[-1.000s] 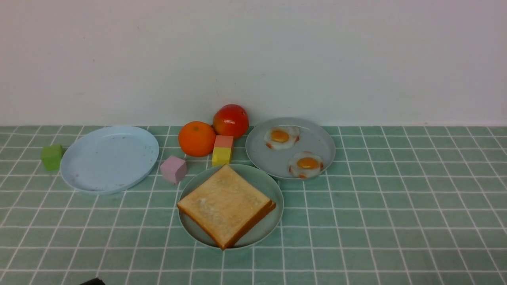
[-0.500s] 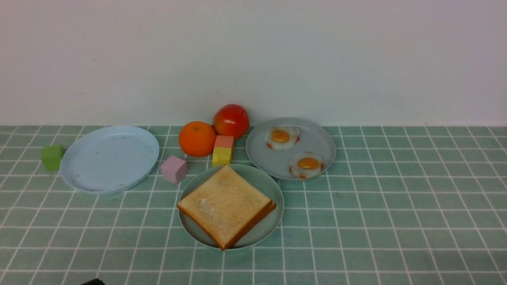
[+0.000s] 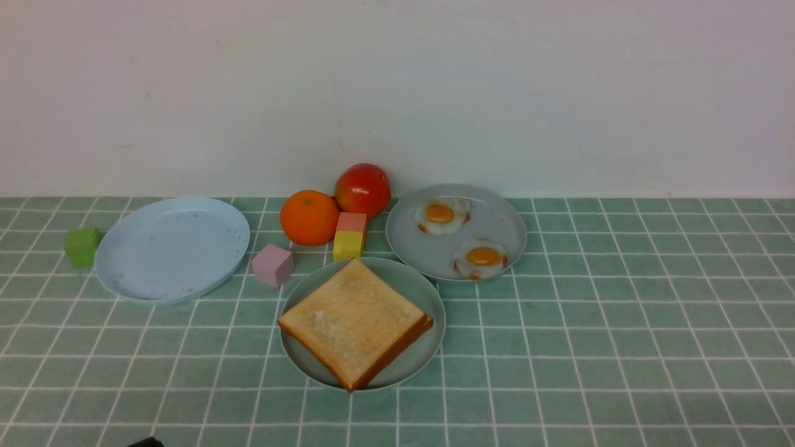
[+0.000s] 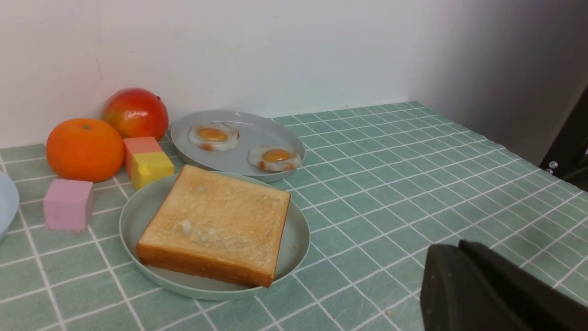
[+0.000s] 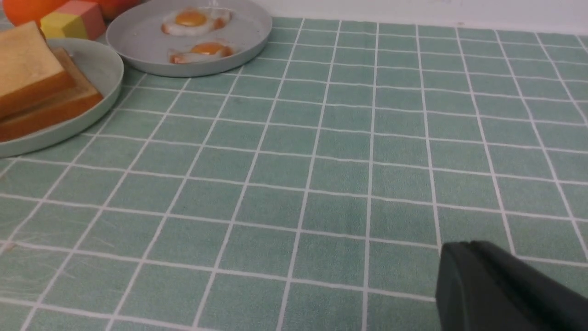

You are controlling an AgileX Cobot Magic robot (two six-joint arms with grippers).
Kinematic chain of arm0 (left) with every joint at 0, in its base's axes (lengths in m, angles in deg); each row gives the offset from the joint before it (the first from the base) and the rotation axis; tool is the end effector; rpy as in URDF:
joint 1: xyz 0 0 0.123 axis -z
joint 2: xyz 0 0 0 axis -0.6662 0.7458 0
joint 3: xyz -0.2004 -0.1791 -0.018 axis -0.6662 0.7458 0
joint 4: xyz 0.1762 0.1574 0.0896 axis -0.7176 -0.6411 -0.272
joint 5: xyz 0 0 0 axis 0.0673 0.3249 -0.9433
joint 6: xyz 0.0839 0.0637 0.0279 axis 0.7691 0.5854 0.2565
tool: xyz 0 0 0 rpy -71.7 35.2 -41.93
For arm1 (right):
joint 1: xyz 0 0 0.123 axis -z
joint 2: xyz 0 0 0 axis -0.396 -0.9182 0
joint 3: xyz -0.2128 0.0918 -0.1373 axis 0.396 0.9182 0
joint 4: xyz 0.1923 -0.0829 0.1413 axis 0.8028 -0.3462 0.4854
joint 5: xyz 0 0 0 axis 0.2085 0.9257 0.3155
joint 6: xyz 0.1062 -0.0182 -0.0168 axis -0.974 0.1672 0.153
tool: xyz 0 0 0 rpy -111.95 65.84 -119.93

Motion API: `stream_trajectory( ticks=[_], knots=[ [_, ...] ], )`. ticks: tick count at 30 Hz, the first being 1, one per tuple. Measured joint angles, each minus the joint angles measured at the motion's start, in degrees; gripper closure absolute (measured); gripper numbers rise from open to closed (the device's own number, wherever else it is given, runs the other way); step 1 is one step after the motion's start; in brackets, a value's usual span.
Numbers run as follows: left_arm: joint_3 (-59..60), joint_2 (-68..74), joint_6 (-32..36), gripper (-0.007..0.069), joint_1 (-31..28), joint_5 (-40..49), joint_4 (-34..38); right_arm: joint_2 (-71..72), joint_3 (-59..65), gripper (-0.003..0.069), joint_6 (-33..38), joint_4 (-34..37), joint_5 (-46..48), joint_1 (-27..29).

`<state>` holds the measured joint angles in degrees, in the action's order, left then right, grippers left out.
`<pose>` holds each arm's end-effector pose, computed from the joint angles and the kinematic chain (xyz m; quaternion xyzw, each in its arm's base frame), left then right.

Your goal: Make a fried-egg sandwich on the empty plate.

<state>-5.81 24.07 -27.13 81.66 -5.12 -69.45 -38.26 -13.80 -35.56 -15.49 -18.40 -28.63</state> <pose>0.0834 -0.0695 0.2237 0.1708 0.6975 -0.3052 0.6254 0.0856 0.0120 0.1687 -0.0507 0.8020 0.0401 0.5938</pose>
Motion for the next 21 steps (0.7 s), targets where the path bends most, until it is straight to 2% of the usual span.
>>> stream_trajectory(
  ticks=[18,21],
  knots=[
    [0.1,0.0,0.0,0.0587,0.0,-0.2,0.0,0.0,0.0,0.0658,0.0,-0.1,0.2,0.0],
    [0.1,-0.8,0.0,0.0598,-4.3,-1.2,0.0,0.0,0.0,0.0655,0.0,-0.1,0.2,0.0]
  ],
)
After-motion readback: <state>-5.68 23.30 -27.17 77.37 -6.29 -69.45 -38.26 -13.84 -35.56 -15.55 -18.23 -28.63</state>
